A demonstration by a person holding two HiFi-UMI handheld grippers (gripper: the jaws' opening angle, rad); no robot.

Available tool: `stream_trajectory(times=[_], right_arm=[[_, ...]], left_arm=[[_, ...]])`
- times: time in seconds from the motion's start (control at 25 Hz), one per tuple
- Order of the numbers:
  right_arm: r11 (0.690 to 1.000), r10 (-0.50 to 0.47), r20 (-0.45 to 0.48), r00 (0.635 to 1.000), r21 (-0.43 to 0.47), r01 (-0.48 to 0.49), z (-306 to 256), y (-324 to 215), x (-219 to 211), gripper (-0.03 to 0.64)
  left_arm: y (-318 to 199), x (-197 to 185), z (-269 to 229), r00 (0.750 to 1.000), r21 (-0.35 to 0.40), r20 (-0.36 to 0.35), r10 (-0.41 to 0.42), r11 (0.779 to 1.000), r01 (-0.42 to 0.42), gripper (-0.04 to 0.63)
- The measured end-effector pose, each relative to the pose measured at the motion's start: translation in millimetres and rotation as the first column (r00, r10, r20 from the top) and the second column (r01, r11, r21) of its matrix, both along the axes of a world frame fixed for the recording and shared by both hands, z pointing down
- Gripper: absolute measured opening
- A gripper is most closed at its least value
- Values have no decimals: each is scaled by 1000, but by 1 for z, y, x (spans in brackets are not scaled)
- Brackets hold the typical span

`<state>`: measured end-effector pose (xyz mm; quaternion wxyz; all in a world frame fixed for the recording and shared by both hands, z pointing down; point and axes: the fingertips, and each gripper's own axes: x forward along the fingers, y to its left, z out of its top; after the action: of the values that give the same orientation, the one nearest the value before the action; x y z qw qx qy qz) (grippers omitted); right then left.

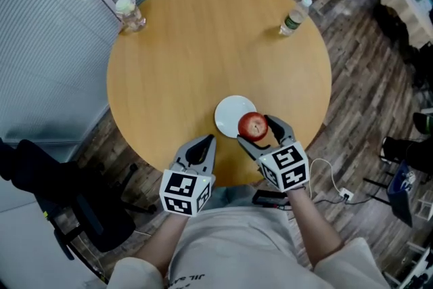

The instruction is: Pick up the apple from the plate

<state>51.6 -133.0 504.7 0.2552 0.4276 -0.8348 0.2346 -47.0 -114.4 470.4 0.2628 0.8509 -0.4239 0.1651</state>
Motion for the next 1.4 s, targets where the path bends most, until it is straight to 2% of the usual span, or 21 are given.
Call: stream_trajectory(times=[0.64, 0.96, 1.4], right_arm=[[996, 63, 51, 997, 64, -66, -41, 32, 24, 383], [992, 46, 66, 997, 110, -53, -60, 31, 18, 383], [995, 17, 70, 997, 94, -23, -57, 31, 15, 383]], left_arm=[[28, 14, -47, 1000, 95, -8, 17, 995, -17, 3], [31, 9, -50, 1000, 100, -12, 1, 995, 0, 3], [28, 14, -51, 1000, 105, -21, 0, 994, 2, 3]])
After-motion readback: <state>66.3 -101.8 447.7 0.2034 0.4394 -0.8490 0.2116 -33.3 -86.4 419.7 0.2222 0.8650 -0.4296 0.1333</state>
